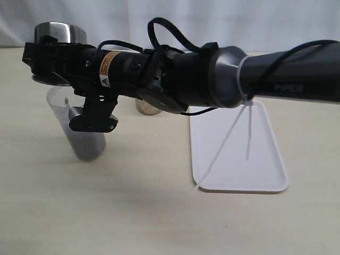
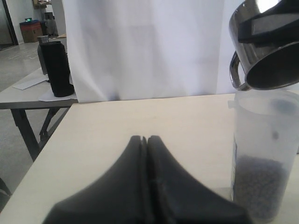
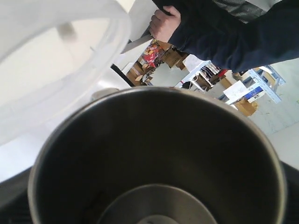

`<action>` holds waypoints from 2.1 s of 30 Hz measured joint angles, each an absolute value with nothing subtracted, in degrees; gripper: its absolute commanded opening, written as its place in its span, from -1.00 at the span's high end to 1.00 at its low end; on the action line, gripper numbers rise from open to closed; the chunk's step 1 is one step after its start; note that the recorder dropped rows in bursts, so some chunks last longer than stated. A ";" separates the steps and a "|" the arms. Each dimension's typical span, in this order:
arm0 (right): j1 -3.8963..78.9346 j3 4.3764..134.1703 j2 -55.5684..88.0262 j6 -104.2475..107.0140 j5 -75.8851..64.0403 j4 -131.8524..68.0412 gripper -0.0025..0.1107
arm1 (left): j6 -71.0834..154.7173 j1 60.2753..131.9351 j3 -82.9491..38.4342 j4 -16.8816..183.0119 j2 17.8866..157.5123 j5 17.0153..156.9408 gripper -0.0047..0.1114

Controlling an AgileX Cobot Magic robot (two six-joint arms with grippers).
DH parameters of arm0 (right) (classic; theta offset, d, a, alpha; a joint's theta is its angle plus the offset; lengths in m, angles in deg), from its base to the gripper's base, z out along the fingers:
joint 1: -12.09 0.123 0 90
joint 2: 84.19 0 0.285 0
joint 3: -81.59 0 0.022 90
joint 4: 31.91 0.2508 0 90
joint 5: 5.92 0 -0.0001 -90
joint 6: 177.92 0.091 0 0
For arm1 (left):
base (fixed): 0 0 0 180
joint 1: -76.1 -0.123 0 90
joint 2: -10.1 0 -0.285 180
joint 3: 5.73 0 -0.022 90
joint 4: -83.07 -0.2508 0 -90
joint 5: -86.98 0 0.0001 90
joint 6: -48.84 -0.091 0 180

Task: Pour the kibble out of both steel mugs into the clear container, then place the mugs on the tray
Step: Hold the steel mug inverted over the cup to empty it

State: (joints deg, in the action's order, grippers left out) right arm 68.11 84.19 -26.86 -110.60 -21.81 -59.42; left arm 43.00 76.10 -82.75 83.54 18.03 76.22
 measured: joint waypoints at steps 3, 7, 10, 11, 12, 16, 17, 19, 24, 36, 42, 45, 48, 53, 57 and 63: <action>68.24 84.19 -26.86 -110.72 -22.39 -59.42 0.88 | 43.00 76.10 -82.75 83.54 18.03 76.22 0.92; 68.56 84.19 -26.86 -110.85 -20.67 -60.06 0.88 | 43.00 76.10 -82.75 83.54 18.03 76.22 0.92; 68.56 84.10 -26.74 -111.10 -20.06 -60.06 0.88 | 43.00 76.10 -82.75 83.54 18.03 76.22 0.92; 68.68 84.10 -26.50 -111.28 -20.34 -59.94 0.88 | 43.00 76.10 -82.75 83.54 18.03 76.22 0.92; 68.68 84.10 -26.36 -111.28 -20.47 -59.83 0.88 | 43.00 76.10 -82.75 83.54 18.03 76.22 0.92; 69.02 84.10 -25.98 -111.85 -19.17 -60.21 0.88 | 43.00 76.10 -82.75 83.54 18.03 76.22 0.92; 69.02 84.10 -25.98 -111.96 -19.05 -60.05 0.88 | 43.00 76.10 -82.75 83.54 18.03 76.22 0.92; 69.02 84.10 -25.98 -112.10 -20.02 -58.92 0.88 | 43.00 76.10 -82.75 83.54 18.03 76.22 0.92; 69.02 84.10 -25.35 -112.35 -20.77 -58.02 0.88 | 43.00 76.10 -82.75 83.54 18.03 76.22 0.92; 68.91 84.10 -25.23 -113.69 -19.35 -56.40 0.88 | 43.00 76.10 -82.75 83.54 18.03 76.22 0.92; 68.91 84.10 -25.23 -113.79 -17.50 -57.86 0.88 | 43.00 76.10 -82.75 83.54 18.03 76.22 0.92; 68.91 84.10 -25.23 -113.79 -17.50 -57.86 0.88 | 43.00 76.10 -82.75 83.54 18.03 76.22 0.92; 68.91 84.10 -25.23 -113.79 -17.50 -57.86 0.88 | 43.00 76.10 -82.75 83.54 18.03 76.22 0.92; 68.91 84.10 -25.23 -113.79 -17.50 -57.86 0.88 | 43.00 76.10 -82.75 83.54 18.03 76.22 0.92; 68.91 84.10 -25.08 -113.79 -17.12 -57.86 0.88 | 43.00 76.10 -82.75 83.54 18.03 76.22 0.92; 68.54 84.10 -24.42 -113.79 -14.80 -58.96 0.88 | 43.00 76.10 -82.75 83.54 18.03 76.22 0.92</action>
State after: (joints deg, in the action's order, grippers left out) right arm 68.54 84.10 -24.42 -113.79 -14.80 -58.96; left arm 43.00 76.10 -82.75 83.54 18.03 76.22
